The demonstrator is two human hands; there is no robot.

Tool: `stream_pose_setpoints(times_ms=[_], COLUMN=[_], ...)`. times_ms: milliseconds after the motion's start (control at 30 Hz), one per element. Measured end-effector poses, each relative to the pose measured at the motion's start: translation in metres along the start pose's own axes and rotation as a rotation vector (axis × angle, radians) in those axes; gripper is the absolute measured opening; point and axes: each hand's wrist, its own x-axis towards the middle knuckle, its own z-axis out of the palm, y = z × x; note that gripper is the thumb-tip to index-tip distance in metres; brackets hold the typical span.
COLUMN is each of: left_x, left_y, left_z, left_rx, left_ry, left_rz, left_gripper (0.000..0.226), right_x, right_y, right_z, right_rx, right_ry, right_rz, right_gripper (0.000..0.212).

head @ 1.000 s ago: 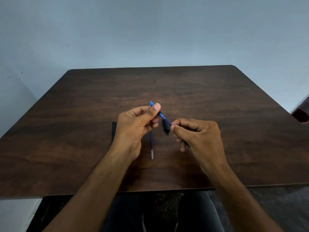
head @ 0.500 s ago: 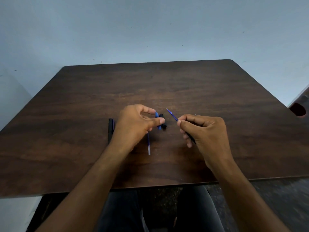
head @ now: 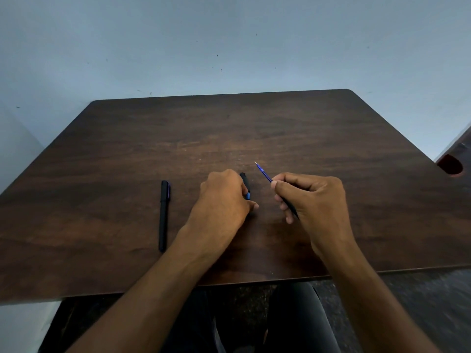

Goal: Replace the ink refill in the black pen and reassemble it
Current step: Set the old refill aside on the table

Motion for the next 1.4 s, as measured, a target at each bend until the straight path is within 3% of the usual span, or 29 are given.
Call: stream_pose_setpoints(times_ms=[167,400,667,900,1067,1133,1200,1300,1400], left_x=[-0.005,0.0,0.005,-0.02,-0.03,-0.029,-0.027,-0.026,-0.026], left_y=[0.001,0.006,-0.001,-0.023,-0.035,-0.039,-0.043,-0.049,-0.051], left_z=[0.002,-0.005,-0.012,-0.017,-0.014,-0.012,-0.011,-0.009,-0.008], left_rx=[0.046,0.074,0.041,-0.4,-0.674,-0.772,-0.781,-0.776,-0.735], left_ry=[0.043,-0.121,-0.134,0.015,0.113,0.125,0.171,0.186,0.184], left_rz=[0.044,-0.025,-0.048,0.134,0.271,0.32,0.361,0.384,0.38], left_gripper=[0.038,0.05,0.032,0.01,0.004,0.011,0.017,0.008,0.019], right_x=[0.0,0.0,-0.002,-0.004,-0.005,-0.005,-0.005,-0.004,-0.003], right_y=[-0.002,-0.001,0.0,0.004,0.002,0.002,0.003,0.006,0.01], right_z=[0.001,0.002,0.005,0.009,0.015,0.019,0.023,0.028,0.033], right_rx=[0.006,0.008,0.024,0.081,0.185,0.226,0.242,0.259,0.321], right_ry=[-0.012,-0.017,-0.032,-0.084,-0.106,-0.107,-0.119,-0.118,-0.084], right_rz=[-0.021,0.009,0.029,0.1,0.133,0.151,0.16,0.17,0.178], right_gripper=[0.016,0.015,0.012,0.004,0.007,0.01,0.01,0.009,0.007])
